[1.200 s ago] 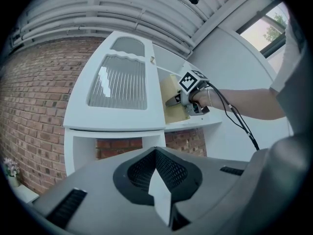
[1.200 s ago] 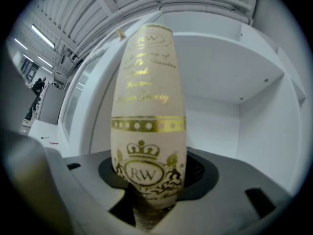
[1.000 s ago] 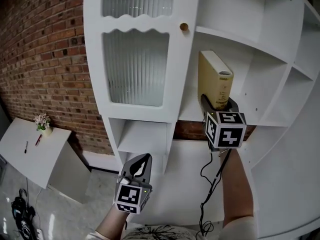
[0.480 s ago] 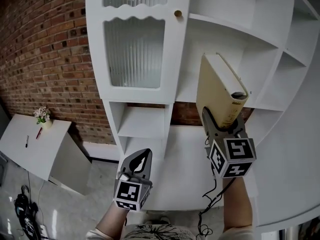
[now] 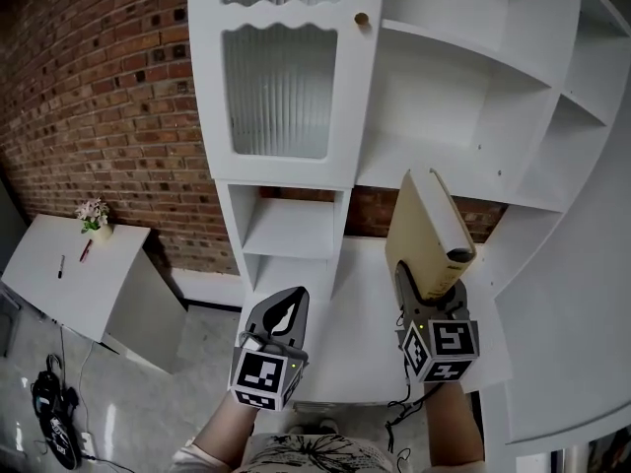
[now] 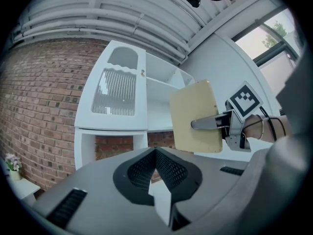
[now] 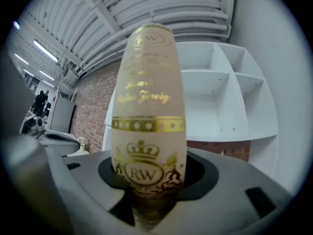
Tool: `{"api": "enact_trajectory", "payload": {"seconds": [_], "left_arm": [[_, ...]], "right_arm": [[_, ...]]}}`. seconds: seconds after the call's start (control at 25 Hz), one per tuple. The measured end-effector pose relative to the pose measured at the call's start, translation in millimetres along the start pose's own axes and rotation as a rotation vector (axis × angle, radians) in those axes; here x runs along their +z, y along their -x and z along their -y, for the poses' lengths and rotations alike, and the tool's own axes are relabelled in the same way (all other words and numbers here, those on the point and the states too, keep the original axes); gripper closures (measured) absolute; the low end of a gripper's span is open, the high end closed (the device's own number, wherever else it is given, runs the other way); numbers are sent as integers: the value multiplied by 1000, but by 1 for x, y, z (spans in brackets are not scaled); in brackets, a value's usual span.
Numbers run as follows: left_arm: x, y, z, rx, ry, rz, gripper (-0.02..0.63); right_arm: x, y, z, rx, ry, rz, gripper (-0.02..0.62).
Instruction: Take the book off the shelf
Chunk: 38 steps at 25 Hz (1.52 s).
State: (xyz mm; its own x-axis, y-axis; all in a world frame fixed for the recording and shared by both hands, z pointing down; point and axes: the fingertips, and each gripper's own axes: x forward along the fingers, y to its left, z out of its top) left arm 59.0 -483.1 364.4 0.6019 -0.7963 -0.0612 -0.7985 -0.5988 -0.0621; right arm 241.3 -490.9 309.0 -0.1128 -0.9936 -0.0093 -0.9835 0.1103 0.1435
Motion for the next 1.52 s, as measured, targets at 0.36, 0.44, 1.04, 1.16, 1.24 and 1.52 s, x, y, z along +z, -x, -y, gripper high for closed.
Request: {"api": "enact_trajectory", "payload": {"seconds": [0.36,0.44,1.04,1.16,1.24,1.52], "left_arm": [[1,7,-7,20,-19,10,598],[-1,6,-8,21,-19,10,598],[-13,-6,-4,-3,-3,-16,598],[-12,-10,-3,-5,-2,-10,598],[-14,-12,-5,-5,4,-11,598],[-16,-22,-7,-18,7,-2,597]], "right_arm": [[-62,19,-18,41,-46,-37,369],[-71,21,-21,42,-57,-41,370],[-72,12,-27,23,-94,-10,370],[-72,8,-28,27,-90,-16,371],[-73,6,-27,28,-88,-18,371],[-77,-6,-20,29,-104,-28,371]]}}
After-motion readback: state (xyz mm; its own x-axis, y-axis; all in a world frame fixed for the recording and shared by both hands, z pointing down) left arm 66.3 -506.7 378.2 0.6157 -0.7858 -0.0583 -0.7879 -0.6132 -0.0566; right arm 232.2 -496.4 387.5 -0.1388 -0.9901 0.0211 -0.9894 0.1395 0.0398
